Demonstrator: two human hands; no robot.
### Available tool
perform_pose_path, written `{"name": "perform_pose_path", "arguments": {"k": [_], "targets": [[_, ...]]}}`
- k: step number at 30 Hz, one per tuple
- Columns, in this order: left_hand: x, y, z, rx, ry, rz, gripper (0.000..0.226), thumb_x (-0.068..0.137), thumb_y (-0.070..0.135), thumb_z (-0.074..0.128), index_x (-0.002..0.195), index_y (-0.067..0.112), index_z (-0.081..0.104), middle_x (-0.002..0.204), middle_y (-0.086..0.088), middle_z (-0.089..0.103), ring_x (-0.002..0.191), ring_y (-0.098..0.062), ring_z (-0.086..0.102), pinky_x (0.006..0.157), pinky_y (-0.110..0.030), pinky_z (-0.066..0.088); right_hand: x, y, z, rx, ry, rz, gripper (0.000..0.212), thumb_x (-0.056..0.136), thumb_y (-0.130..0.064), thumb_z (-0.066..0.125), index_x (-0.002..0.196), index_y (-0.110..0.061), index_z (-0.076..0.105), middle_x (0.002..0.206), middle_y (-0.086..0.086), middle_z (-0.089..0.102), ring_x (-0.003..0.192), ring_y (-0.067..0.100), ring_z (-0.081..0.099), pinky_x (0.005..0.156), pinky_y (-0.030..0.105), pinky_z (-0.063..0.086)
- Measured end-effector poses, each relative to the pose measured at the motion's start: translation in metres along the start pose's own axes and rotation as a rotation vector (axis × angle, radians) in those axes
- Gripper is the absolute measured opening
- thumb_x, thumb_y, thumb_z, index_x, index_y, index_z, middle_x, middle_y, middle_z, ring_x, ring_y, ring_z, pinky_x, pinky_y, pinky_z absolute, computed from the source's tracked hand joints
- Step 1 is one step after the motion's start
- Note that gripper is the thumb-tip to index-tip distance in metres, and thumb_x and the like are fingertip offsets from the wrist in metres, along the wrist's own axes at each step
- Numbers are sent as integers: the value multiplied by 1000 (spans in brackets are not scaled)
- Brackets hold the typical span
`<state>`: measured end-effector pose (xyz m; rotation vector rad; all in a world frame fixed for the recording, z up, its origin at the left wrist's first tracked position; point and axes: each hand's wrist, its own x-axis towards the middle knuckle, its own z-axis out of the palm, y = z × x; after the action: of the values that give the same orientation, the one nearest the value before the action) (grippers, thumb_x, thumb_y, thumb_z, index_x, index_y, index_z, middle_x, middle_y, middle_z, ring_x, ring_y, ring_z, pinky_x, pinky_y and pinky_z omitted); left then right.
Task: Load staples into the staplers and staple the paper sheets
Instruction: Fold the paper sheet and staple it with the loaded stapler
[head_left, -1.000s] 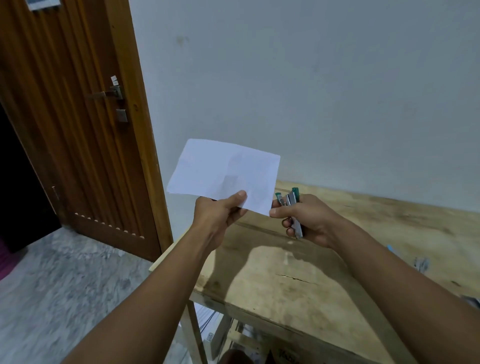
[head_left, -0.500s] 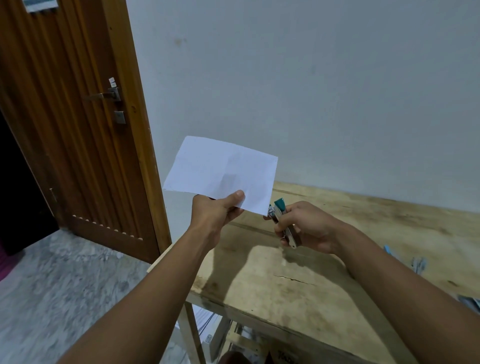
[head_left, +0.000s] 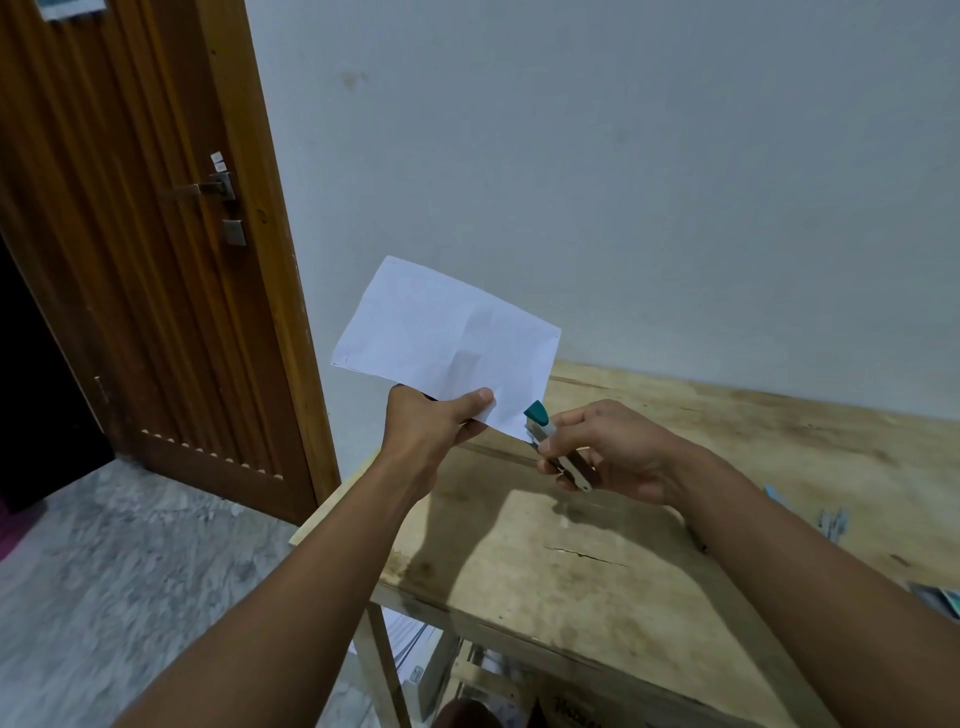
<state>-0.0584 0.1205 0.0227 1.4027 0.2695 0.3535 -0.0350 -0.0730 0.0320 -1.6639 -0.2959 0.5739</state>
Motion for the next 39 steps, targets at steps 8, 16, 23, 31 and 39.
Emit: {"name": "perform_pose_path", "arguments": {"k": [8,16,23,31,39], "targets": [[-4,3,0,-66,-53,-4,28,71,3,83,94,-6,70,95,-16,73,86,-25,73,75,-32,60,-2,-1,4,98,78,33,32,84,-25,72,100,2,69,83,10,62,73,19,66,56,28,50],[-5,3,5,-96,-76,-40,32,69,4,84,94,-11,70,94,-16,72,79,-20,72,74,-30,59,-3,-5,7,141,84,73,46,65,-42,80,93,-7,69,76,5,60,67,16,60,54,28,45],[-6,10,3,-98,-133,-68,26,69,1,83,90,-7,70,93,-14,70,78,-20,73,69,-27,58,-5,-4,4,73,43,97,23,78,-38,74,86,-17,68,71,-3,60,64,11,60,57,28,38],[-6,15,1,-122,-181,-120,31,71,-1,81,96,-12,68,90,-12,70,76,-15,72,66,-24,58,-6,-6,4,47,53,96,20,76,-38,74,81,-20,69,72,-6,60,67,10,60,56,27,37],[-5,16,1,-135,-190,-122,33,72,-1,81,100,-11,68,101,-16,71,83,-19,71,68,-25,58,-2,-7,9,38,136,68,19,76,-34,74,89,-19,72,79,-6,67,71,11,64,64,29,42]]}}
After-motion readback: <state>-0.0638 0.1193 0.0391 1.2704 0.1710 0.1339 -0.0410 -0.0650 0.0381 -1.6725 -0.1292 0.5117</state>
